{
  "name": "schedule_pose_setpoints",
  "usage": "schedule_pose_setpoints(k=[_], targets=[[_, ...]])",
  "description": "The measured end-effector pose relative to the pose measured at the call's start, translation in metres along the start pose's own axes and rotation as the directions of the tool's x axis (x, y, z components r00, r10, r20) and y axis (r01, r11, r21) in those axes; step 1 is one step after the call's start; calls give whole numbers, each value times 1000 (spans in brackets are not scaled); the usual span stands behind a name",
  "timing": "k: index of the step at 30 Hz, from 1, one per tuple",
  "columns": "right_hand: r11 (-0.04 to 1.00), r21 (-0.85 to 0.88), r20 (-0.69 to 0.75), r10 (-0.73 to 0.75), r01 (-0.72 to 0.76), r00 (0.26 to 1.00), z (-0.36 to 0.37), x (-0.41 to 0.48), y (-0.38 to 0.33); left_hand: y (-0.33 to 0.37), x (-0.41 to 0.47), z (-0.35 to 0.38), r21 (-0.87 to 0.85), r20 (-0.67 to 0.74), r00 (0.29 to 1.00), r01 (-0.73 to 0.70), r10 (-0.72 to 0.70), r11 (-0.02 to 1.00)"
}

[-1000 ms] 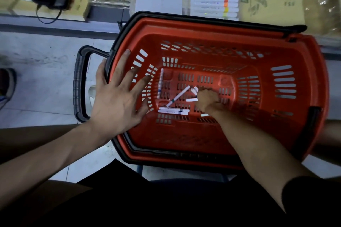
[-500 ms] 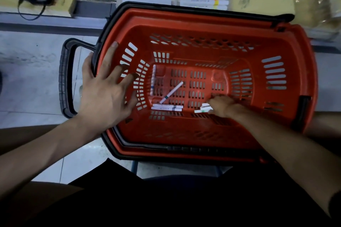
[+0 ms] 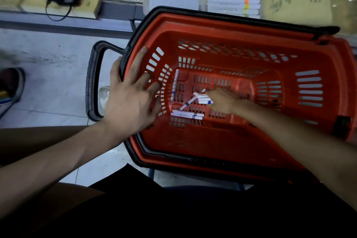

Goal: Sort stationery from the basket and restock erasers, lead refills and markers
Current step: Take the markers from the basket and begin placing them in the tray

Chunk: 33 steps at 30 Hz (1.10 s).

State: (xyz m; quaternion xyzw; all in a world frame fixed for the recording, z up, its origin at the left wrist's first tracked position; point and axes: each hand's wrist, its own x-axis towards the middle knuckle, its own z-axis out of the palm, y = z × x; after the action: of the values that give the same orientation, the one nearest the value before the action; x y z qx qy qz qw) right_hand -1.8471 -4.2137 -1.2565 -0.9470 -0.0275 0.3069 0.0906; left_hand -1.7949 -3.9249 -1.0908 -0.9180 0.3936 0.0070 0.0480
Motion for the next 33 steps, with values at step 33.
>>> schedule_pose_setpoints(k=[33], targets=[[740,410,663,159,-533,732,-2,37,-78,-4,0,3,-36,11,1000,-9,10,999]])
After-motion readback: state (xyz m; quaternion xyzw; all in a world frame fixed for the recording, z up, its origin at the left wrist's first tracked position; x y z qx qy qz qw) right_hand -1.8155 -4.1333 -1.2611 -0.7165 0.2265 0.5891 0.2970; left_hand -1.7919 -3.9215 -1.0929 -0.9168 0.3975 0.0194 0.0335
